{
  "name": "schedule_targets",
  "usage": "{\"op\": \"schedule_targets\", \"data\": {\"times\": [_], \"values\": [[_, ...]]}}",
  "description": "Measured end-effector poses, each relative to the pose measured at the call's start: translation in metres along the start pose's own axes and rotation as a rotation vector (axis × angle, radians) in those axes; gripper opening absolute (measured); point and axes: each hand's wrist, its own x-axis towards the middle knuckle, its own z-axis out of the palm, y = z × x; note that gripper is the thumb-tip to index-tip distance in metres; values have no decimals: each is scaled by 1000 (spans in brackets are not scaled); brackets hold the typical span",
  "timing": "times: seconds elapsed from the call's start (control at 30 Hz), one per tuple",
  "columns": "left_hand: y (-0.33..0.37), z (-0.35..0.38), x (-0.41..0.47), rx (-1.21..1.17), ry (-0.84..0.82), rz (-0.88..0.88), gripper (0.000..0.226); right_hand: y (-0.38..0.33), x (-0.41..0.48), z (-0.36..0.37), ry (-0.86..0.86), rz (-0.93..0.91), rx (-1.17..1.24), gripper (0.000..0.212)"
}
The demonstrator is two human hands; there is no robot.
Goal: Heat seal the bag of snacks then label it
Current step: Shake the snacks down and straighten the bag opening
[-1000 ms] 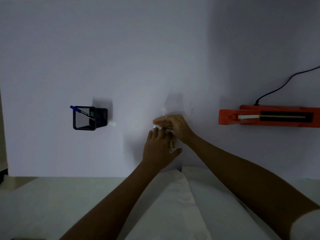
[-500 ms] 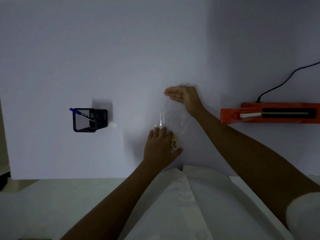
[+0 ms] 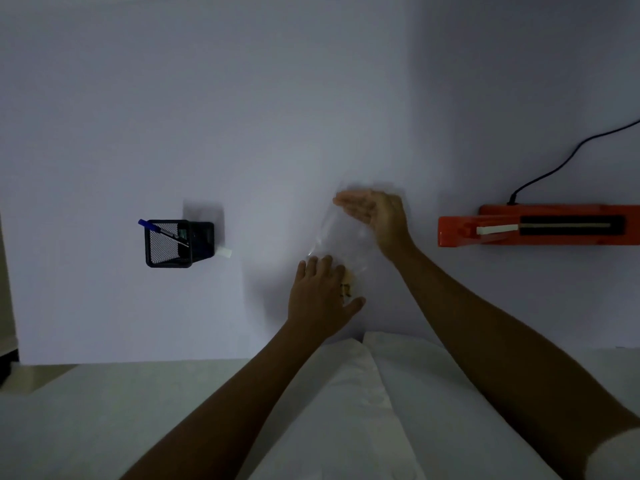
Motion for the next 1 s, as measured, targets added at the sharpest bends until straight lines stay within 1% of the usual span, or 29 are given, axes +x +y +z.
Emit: {"op": "schedule_targets", "data": {"times": [0.1,0.23,0.33,0.5,0.67,0.77,0.8,0.9,1.0], "values": [[-2,3,1,8,-18,5,78,32,-34,2,-83,36,-54,44],[-2,3,1,8,-23,12,76,57,-44,-2,-35,89,-56,43],[-3,2,1,9,-22,16,75,47,-34,-3,26,61,-17,43],[-3,0,0,35,-33,21,74,3,9,-26,162,19,49,45],[1,-8,6,54,-84,-18,71,-13,32,-37,158,27,41,47],[6,-19,25,48,-130,-87,71,-10,30,-35,170,2,38,47],[7,-23,34,26,-119,-120,70,-10,30,-35,173,-5,37,47],[7,-37,62,-53,21,-204,64,-10,31,-36,170,-6,39,48],[12,-48,84,-233,78,-307,71,-10,31,-37,165,-9,20,48]]}}
